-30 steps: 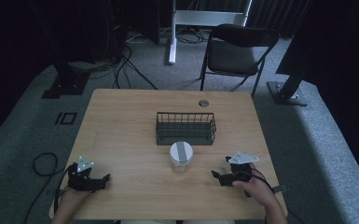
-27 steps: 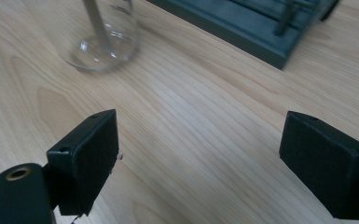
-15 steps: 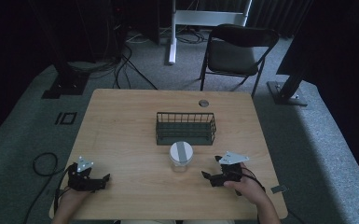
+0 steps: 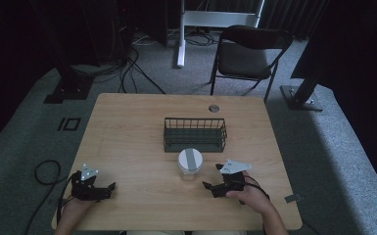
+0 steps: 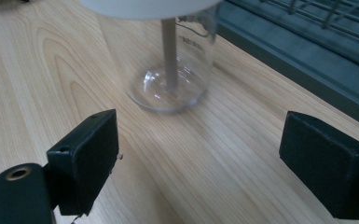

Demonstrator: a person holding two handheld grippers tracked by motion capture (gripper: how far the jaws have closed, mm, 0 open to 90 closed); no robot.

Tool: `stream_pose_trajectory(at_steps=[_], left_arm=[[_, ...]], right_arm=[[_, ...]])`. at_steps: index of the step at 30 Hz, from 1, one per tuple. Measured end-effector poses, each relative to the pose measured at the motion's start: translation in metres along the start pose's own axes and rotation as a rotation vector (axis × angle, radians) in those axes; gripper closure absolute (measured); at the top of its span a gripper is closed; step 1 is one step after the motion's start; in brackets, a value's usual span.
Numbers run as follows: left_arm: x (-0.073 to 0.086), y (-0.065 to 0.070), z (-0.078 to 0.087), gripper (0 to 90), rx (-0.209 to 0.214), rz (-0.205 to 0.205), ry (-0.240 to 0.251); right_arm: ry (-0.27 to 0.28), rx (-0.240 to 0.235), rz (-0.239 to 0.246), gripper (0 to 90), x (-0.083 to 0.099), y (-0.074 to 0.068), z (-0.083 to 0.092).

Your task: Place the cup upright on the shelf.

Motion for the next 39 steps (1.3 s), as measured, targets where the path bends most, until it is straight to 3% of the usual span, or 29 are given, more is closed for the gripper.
stream_pose_trajectory(at_steps=[18,39], left_arm=[[0.0,0.0,0.0,0.6,0.0,0.0,0.0],[0.0,0.0,0.0,0.6,0.0,0.0,0.0]], right_arm=[[0.051,-0.044,-0.018,11.5,-0.014,-0.013,-0.019],[0.12,-0.013,-0.074,11.5,-0.025,-0.025,-0.042]])
Point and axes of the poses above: each handheld gripper's, and its own axes: z roughly backward along the jaws, x roughly out of its underside, y roughly to its right, the point moved 2 cm from there along -z, roughly forward along the jaws, and after that the axes turned 2 degrees about x, right-handed, at the moved point
